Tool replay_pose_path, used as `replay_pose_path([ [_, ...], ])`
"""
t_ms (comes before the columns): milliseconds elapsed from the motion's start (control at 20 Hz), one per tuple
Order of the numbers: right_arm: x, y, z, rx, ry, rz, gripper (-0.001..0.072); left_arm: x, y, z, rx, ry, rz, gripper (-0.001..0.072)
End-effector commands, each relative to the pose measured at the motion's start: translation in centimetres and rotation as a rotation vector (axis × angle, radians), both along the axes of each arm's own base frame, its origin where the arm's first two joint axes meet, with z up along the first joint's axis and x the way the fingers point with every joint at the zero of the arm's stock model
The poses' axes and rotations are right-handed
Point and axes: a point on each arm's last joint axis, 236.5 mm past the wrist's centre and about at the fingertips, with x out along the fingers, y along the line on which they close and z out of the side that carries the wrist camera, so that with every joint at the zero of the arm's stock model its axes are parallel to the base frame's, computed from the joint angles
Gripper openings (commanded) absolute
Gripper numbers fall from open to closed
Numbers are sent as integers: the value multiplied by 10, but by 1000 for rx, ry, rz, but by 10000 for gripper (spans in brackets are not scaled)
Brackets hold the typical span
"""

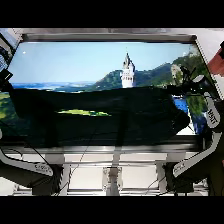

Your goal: Fold the clothes and pants, and hang the long-sleeved shirts on hangers.

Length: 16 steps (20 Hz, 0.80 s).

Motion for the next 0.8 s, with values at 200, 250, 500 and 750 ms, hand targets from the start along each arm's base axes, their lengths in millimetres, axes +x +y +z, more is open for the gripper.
replay_pose_path([
  [200, 8, 28, 6, 83, -25, 16, 400, 20, 9, -5, 48, -49, -24, 24],
  [250, 9, 33, 7, 93, -24, 21, 396, 20, 9, -5, 50, -50, -28, 23],
  [500, 12, 43, 12, 109, -30, 30, 12, 21, 9, -5, 50, -53, -32, 23],
  [750, 48, 11, 61, 77, -113, -86, 11, 20, 11, -4, -6, -84, -4, 24],
])
